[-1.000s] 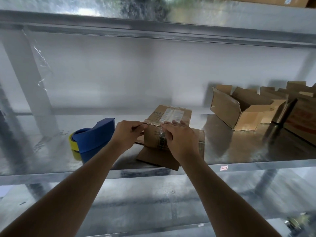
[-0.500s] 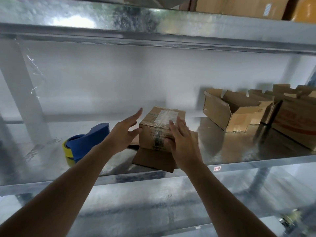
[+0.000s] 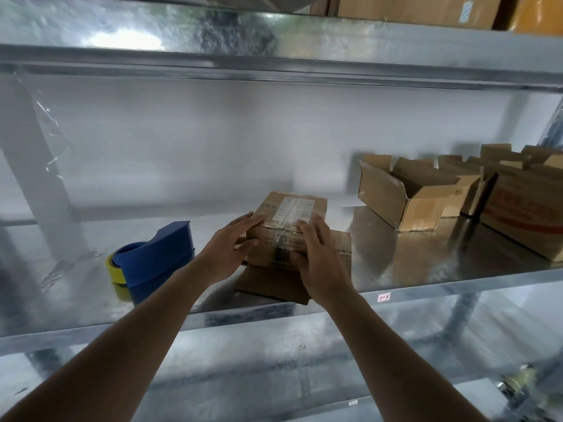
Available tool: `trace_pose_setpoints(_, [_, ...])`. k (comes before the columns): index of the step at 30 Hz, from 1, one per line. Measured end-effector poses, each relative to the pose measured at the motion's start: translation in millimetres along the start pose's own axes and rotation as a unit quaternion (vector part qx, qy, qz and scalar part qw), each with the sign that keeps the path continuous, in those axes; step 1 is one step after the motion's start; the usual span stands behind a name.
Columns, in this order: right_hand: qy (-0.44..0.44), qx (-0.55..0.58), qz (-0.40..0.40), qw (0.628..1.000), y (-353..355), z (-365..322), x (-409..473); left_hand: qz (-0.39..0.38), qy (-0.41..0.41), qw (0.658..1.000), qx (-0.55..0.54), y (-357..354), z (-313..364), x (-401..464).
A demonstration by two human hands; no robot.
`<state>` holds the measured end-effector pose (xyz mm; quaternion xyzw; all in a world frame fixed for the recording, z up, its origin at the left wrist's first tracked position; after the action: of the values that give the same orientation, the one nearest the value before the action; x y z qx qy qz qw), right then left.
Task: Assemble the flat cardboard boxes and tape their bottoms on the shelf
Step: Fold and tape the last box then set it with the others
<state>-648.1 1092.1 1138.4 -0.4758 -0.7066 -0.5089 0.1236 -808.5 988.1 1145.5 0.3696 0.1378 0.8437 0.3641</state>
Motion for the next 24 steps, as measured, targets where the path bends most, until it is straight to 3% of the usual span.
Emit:
trace_pose_setpoints(3, [-0.025, 0.026, 0.036, 0.999, 17, 4, 5, -0.033, 0.033, 0.996, -0.072, -2, -6, -10])
trace_pose_setpoints(8, [-0.033, 0.081, 0.099, 0.991, 38, 13, 20, 0.048, 0.073, 0.985, 0.149, 10, -16, -3])
trace_pose_setpoints(10, [-0.042, 0.103, 0.131, 0.985, 48, 14, 23, 0.070, 0.139, 0.973, 0.171, 11, -16, -3])
trace_pose_setpoints(13, [-0.073, 0.156, 0.162, 0.972, 61, 19, 20, 0.112, 0.240, 0.961, 0.080, 12, -18, -3])
trace_pose_setpoints(16, [-0.115, 0.237, 0.174, 0.949, 66, 28, 17, 0.088, 0.298, 0.941, -0.133, -4, -9, -8])
trace_pose_setpoints(20, [-0.137, 0.290, 0.209, 0.924, 64, 33, 14, 0.012, 0.366, 0.842, -0.396, -27, 2, -14])
trace_pose_setpoints(22, [-0.151, 0.333, 0.232, 0.902, 61, 34, 14, -0.006, 0.365, 0.829, -0.424, -31, 4, -13])
trace_pose_setpoints(24, [-0.177, 0.394, 0.232, 0.872, 55, 34, 16, -0.030, 0.356, 0.850, -0.386, -35, 7, -15])
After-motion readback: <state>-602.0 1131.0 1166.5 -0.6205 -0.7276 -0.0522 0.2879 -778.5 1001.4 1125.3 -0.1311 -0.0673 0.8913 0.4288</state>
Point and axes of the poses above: each hand's wrist, its own x-axis towards the middle knuckle, its own y-axis out of the back of the hand, z = x × y, the point moved 9 cm from there along x, towards the middle knuckle, and after that the axes turned 12 degrees about z, right-handed, at the moved point
